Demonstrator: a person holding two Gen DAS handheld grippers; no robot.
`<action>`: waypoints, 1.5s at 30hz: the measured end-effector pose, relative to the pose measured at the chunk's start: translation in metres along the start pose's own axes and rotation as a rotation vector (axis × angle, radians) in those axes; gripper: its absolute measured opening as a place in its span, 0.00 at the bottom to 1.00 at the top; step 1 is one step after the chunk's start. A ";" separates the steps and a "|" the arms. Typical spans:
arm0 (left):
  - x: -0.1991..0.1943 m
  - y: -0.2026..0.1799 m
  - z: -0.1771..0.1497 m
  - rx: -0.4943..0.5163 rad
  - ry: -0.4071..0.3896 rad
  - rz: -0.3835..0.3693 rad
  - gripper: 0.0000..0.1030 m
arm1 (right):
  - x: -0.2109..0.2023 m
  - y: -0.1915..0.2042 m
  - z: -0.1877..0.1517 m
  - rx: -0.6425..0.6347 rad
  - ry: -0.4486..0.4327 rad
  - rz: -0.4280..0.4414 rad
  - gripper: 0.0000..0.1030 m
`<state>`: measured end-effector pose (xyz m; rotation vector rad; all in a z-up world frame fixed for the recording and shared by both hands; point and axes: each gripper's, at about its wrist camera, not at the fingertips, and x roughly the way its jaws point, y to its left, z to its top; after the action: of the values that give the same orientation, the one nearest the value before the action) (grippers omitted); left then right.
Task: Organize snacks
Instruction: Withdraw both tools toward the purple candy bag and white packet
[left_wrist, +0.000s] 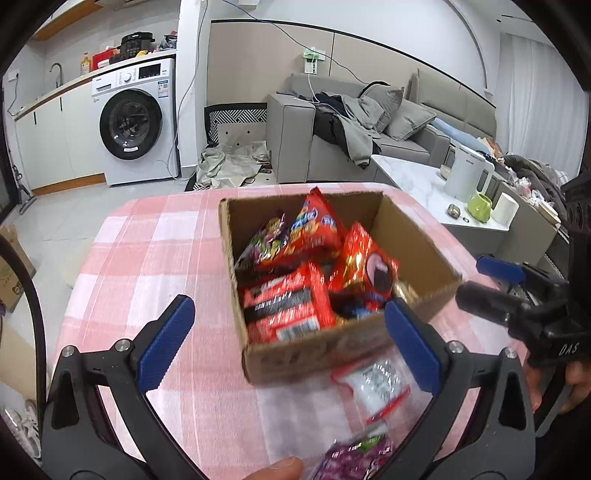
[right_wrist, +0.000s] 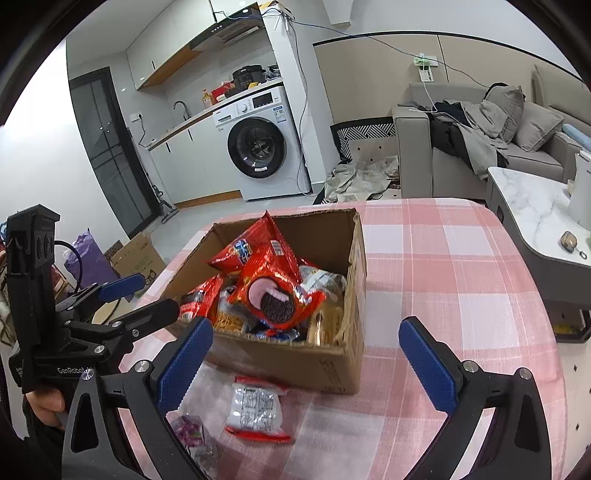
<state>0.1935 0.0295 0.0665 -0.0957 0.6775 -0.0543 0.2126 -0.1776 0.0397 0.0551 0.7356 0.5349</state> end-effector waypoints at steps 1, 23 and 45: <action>-0.003 -0.001 -0.003 0.010 0.001 0.003 1.00 | -0.001 0.000 -0.003 -0.002 0.002 -0.004 0.99; -0.038 -0.001 -0.067 0.049 0.021 0.022 1.00 | -0.011 0.018 -0.052 -0.083 0.083 -0.003 1.00; -0.045 -0.023 -0.093 0.145 0.087 -0.049 1.00 | 0.009 0.025 -0.064 -0.113 0.158 0.015 1.00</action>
<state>0.0992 0.0036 0.0251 0.0302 0.7562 -0.1550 0.1653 -0.1609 -0.0078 -0.0884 0.8581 0.5988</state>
